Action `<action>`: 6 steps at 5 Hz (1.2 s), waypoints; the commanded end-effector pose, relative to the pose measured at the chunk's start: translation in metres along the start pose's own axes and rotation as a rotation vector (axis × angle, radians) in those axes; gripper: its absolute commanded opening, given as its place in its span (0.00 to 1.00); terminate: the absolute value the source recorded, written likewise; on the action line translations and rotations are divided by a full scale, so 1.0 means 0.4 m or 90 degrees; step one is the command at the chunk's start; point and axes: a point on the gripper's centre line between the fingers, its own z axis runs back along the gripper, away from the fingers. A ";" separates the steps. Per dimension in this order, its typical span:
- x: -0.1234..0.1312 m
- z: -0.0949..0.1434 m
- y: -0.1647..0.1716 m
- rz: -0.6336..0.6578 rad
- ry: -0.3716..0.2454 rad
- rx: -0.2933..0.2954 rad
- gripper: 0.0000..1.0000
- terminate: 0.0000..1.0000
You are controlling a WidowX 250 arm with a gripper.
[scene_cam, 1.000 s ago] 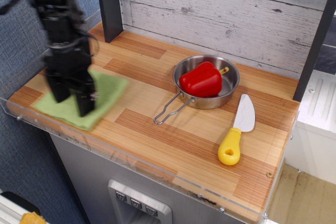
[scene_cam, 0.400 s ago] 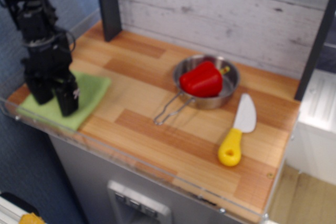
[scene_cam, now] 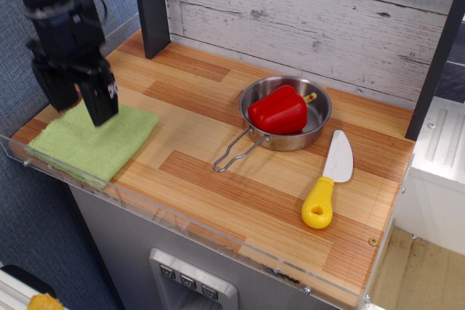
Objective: Place the cloth on the far outer edge of the table.
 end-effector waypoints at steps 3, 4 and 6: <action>0.108 0.213 -0.197 -0.020 -0.124 0.062 1.00 0.00; 0.142 0.228 -0.296 -0.024 -0.123 0.060 1.00 0.00; 0.153 0.214 -0.346 -0.026 -0.100 0.048 1.00 0.00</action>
